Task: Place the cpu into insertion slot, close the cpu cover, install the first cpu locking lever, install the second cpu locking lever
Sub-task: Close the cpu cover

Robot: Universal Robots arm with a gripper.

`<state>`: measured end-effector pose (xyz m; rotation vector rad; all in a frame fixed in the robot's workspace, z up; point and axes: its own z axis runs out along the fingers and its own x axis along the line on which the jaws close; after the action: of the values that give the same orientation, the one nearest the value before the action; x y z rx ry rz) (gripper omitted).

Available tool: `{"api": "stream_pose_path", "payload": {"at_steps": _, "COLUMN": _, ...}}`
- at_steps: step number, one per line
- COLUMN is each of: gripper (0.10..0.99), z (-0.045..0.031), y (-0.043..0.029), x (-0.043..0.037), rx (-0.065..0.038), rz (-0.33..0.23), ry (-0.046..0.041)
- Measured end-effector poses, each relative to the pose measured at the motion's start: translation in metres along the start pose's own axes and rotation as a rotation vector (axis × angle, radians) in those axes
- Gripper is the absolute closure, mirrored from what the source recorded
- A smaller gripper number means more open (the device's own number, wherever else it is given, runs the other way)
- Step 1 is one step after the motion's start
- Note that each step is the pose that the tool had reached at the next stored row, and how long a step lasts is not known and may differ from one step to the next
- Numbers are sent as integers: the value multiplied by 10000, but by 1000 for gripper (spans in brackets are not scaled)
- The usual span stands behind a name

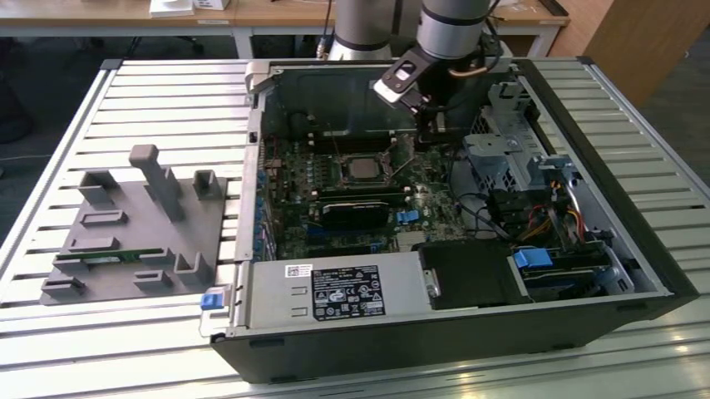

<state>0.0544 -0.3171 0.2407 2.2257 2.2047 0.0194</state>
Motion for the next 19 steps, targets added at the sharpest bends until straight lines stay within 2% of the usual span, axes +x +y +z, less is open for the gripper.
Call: {"api": "stream_pose_path", "payload": {"at_steps": 19, "gripper": 980, "z": -2, "y": -108, "x": -1, "rx": 0, "rz": 0, "ry": 0}}
